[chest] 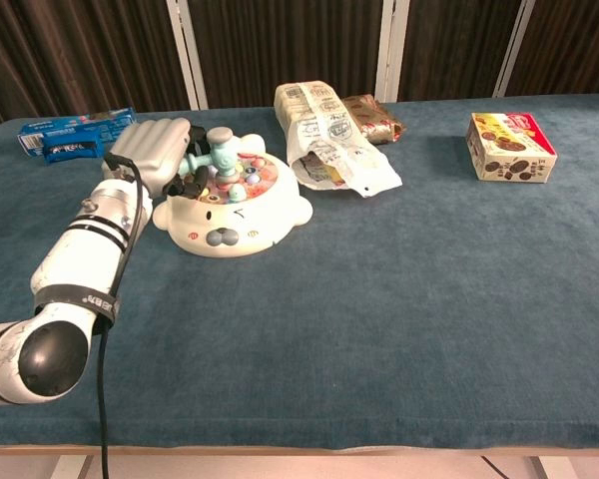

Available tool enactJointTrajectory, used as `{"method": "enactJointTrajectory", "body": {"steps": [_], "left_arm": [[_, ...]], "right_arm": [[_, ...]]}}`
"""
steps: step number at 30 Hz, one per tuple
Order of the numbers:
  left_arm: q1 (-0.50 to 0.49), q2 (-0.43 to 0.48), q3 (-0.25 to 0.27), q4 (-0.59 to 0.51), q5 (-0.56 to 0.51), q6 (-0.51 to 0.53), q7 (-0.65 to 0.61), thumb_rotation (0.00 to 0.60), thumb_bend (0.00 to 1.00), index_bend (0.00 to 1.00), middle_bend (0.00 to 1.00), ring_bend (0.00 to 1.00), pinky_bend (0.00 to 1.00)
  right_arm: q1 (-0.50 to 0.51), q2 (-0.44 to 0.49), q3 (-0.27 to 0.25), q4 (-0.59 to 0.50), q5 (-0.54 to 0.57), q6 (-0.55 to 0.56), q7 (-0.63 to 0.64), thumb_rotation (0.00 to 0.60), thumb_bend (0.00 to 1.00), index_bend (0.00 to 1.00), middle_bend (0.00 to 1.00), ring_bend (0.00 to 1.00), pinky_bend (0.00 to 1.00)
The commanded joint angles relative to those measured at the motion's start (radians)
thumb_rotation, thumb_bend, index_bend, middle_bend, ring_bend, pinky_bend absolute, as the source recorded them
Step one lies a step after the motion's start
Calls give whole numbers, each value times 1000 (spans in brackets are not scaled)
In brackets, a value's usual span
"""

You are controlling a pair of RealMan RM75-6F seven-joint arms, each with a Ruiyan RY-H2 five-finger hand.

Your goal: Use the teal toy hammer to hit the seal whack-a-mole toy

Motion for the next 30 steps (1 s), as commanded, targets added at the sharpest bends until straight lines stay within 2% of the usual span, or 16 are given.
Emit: {"method": "enactJointTrajectory", "body": {"steps": [1, 9, 17, 20, 30], "left_arm": [[1, 2, 0, -4, -2, 1, 3, 600, 829, 609, 757, 1000, 1000], [-16, 36, -35, -28, -7, 40, -25, 600, 828, 609, 756, 1000, 1000], [-19, 58, -47, -35, -24, 27, -20, 600, 830, 609, 756, 1000, 1000], [-26, 48, -57, 14, -52, -12, -10, 600, 829, 609, 756, 1000, 1000], [-44, 14, -50, 104, -62, -45, -46, 600, 828, 609, 756, 1000, 1000]], "right_arm": [[0, 1, -1, 1, -2, 1, 2, 600, 299, 0, 0, 0, 0], [-5, 3, -1, 4, -7, 11, 10, 600, 299, 0, 0, 0, 0], [-5, 2, -1, 4, -8, 11, 11, 600, 299, 0, 0, 0, 0], [-7, 3, 0, 4, -7, 13, 12, 600, 299, 0, 0, 0, 0], [-7, 3, 2, 6, -4, 14, 15, 600, 299, 0, 0, 0, 0]]}}
